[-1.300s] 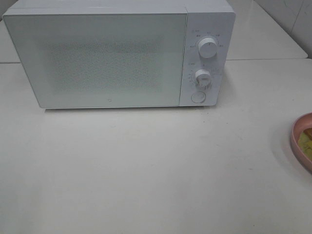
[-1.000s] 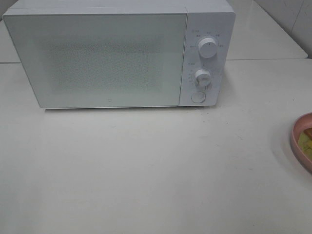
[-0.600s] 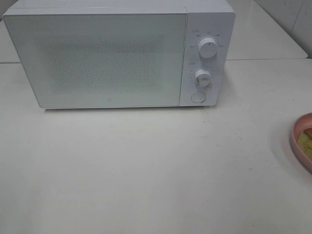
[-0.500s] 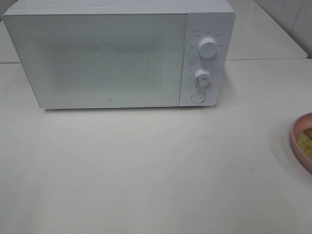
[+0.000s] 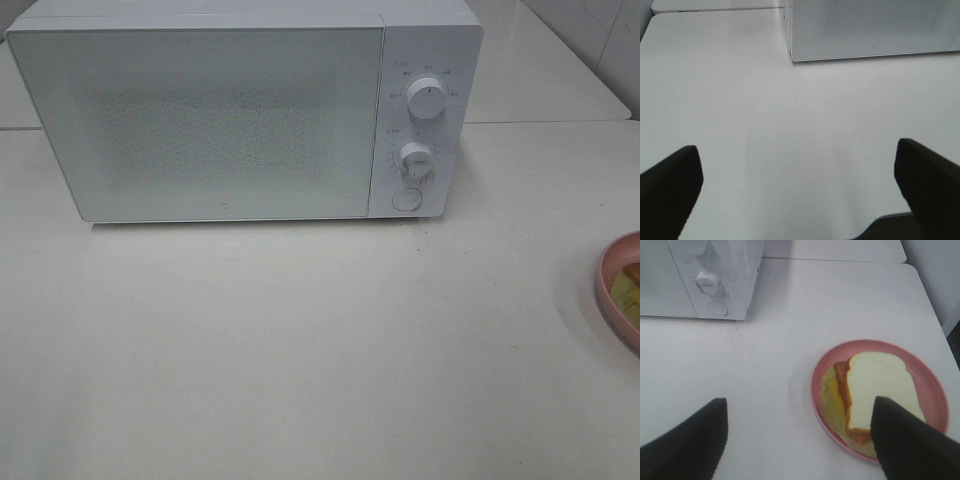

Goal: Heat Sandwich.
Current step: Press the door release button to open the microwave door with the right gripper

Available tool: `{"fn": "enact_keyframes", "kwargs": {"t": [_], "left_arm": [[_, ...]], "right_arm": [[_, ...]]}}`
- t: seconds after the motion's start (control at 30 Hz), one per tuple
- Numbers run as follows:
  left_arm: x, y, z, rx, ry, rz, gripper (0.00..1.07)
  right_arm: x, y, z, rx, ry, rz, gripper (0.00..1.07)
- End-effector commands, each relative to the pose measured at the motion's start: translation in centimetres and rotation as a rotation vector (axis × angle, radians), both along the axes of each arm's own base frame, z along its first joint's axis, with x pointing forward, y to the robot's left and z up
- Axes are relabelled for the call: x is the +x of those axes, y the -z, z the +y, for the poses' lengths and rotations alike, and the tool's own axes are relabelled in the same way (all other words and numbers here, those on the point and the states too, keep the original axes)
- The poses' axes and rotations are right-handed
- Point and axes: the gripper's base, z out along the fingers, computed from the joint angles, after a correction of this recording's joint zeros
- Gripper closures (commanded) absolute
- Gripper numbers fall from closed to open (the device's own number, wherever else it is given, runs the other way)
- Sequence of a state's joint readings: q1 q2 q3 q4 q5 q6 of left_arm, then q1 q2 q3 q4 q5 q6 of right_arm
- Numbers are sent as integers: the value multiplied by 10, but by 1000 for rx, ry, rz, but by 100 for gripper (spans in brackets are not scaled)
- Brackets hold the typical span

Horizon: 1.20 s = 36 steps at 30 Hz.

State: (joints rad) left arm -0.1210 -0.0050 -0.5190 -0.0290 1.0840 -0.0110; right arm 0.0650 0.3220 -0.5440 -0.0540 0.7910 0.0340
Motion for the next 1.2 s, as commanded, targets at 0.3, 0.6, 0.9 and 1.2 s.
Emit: {"fn": "enact_keyframes", "kwargs": {"t": [0.3, 0.6, 0.9, 1.2], "left_arm": [[-3, 0, 0, -13, -3, -34, 7], [-3, 0, 0, -13, -3, -34, 7], [-3, 0, 0, -13, -3, -34, 7], [-3, 0, 0, -13, -3, -34, 7]], "right_arm": [[47, -4, 3, -2, -4, -20, 31], [94, 5, 7, -2, -16, -32, 31], [134, 18, 10, 15, -23, -78, 31], [168, 41, 14, 19, -34, -84, 31]]}}
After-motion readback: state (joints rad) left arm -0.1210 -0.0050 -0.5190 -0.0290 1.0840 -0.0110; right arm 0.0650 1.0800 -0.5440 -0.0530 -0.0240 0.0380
